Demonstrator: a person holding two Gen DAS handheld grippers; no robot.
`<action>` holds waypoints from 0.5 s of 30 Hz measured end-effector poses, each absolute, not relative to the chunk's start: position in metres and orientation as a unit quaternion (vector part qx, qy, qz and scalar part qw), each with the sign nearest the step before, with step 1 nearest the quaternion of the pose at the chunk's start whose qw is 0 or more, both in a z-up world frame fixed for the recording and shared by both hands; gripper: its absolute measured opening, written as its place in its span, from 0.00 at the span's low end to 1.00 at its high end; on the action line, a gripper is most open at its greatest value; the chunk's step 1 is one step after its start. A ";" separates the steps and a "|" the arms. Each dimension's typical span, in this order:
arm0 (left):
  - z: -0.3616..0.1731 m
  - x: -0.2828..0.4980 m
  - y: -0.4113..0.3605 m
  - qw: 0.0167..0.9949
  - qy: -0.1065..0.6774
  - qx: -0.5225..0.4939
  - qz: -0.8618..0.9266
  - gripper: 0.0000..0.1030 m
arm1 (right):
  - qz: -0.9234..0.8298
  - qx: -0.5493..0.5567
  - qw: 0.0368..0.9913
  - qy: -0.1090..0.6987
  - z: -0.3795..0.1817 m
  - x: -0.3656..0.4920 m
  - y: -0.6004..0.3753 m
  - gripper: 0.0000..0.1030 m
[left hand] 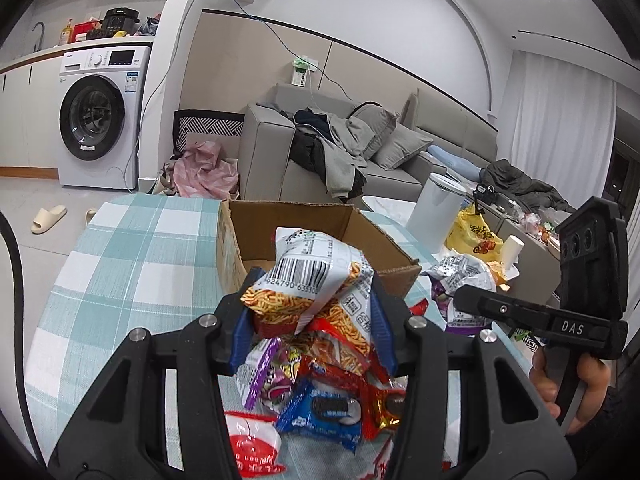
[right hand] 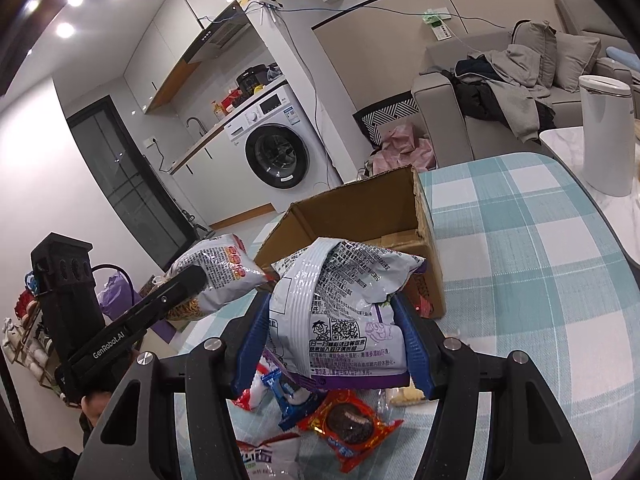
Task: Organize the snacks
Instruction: 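Lift both held bags and carry them over the open cardboard box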
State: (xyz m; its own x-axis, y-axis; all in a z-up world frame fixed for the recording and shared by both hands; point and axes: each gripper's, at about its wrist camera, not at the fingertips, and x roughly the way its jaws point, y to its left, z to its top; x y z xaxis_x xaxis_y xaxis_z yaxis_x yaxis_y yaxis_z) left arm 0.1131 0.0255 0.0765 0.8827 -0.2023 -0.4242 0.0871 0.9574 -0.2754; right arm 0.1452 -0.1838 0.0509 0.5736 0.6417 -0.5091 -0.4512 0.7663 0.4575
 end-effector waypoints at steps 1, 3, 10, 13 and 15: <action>0.077 0.118 0.026 0.962 0.230 -0.126 -0.074 0.45 | 0.313 0.140 0.875 0.341 0.051 0.148 -0.182 0.60; 0.078 0.126 0.027 0.962 0.230 -0.125 -0.071 0.45 | 0.311 0.139 0.875 0.343 0.053 0.156 -0.179 0.60; 0.074 0.156 0.030 0.961 0.233 -0.133 -0.068 0.45 | 0.306 0.138 0.876 0.347 0.054 0.182 -0.170 0.60; 0.071 0.170 0.032 0.960 0.234 -0.138 -0.063 0.45 | 0.312 0.157 0.865 0.360 0.052 0.198 -0.168 0.60; 0.068 0.179 0.032 0.960 0.237 -0.138 -0.061 0.45 | 0.308 0.153 0.867 0.362 0.052 0.206 -0.164 0.60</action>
